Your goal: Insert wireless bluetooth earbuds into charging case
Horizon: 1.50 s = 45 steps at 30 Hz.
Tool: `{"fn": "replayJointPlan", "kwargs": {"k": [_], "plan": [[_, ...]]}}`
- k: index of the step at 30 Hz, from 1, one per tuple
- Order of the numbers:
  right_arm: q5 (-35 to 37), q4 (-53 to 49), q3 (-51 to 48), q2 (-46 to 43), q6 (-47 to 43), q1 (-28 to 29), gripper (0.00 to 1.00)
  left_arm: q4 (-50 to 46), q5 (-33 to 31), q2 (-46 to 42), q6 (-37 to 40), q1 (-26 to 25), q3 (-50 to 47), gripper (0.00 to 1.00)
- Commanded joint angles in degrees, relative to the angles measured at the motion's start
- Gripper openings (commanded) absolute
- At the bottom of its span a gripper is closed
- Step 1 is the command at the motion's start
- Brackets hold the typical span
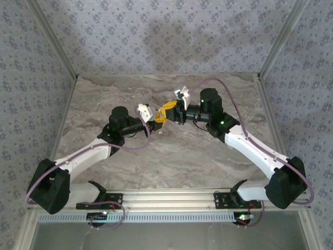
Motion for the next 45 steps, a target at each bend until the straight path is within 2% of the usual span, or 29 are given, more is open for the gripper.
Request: {"fn": "replayJointPlan", "kwargs": {"k": [1, 15, 26, 32, 38, 45], "plan": [[0.1, 3.1, -0.4, 0.4, 0.6, 0.8, 0.24, 4.5, -0.5, -1.5, -1.8, -0.3, 0.1, 0.17], [3.0, 6.9, -2.1, 0.9, 1.1, 1.7, 0.24, 8.4, -1.1, -1.6, -7.4, -0.3, 0.5, 0.17], [3.3, 9.4, -1.4, 1.2, 1.9, 1.8, 0.24, 7.8, -2.6, -1.6, -8.1, -0.3, 0.5, 0.17], [4.3, 0.3, -0.9, -2.2, 1.7, 1.1, 0.24, 2.4, -9.4, -1.8, -5.6, -0.1, -0.4, 0.17], [6.7, -15.6, -1.5, -4.3, 3.2, -0.9, 0.23, -0.6, -14.7, -2.2, -5.6, 0.7, -2.3, 0.17], [10.5, -24.6, -8.4, -4.6, 11.2, -2.9, 0.23, -4.4, -17.5, -3.8, -4.5, 0.9, -3.6, 0.17]]}}
